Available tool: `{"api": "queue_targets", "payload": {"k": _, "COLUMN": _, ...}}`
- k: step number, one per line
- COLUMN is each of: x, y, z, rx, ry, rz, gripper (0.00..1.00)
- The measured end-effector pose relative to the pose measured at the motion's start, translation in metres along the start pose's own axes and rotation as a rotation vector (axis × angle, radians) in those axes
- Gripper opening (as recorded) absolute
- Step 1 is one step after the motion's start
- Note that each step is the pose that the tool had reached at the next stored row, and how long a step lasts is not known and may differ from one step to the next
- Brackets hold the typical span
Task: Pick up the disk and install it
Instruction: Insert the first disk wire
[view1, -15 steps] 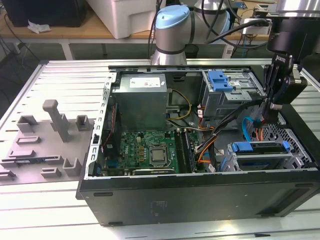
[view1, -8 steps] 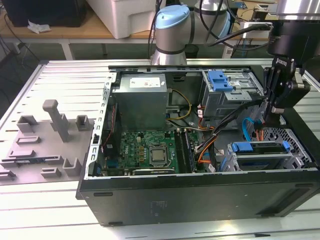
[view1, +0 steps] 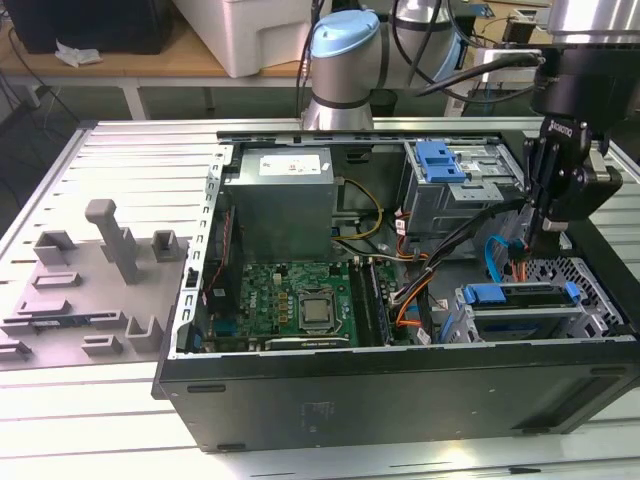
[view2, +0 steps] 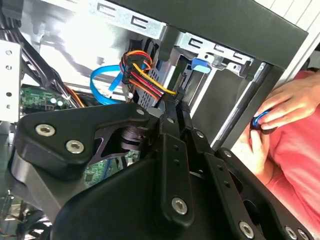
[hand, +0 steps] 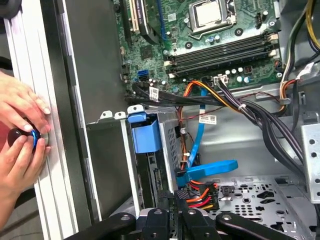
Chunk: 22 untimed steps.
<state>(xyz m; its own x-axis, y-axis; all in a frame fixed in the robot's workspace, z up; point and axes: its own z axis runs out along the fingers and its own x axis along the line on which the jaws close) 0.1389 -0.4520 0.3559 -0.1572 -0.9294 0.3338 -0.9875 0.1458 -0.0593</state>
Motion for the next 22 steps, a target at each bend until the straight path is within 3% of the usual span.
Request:
{"api": "queue_targets", "payload": {"k": 4, "x": 0.0039, "y": 0.0018, "z": 0.0012, "rx": 0.0125, "ry": -0.0021, "rz": -0.033, "gripper": 0.17}}
{"api": "queue_targets", "payload": {"k": 5, "x": 0.0093, "y": 0.0013, "z": 0.0032, "rx": 0.0209, "ry": -0.0037, "rz": -0.056, "gripper": 0.17}}
{"api": "queue_targets", "payload": {"k": 9, "x": 0.0154, "y": 0.0007, "z": 0.0056, "rx": 0.0238, "ry": -0.0042, "rz": -0.064, "gripper": 0.17}}
{"api": "queue_targets", "payload": {"k": 14, "x": 0.0159, "y": 0.0007, "z": 0.0057, "rx": 0.024, "ry": -0.0047, "rz": -0.065, "gripper": 0.17}}
{"api": "queue_targets", "payload": {"k": 19, "x": 0.0179, "y": 0.0004, "z": 0.0065, "rx": 0.019, "ry": -0.0443, "rz": -0.064, "gripper": 0.17}}
{"api": "queue_targets", "payload": {"k": 22, "x": 0.0253, "y": -0.0007, "z": 0.0092, "rx": 0.0166, "ry": -0.0637, "rz": -0.064, "gripper": 0.17}}
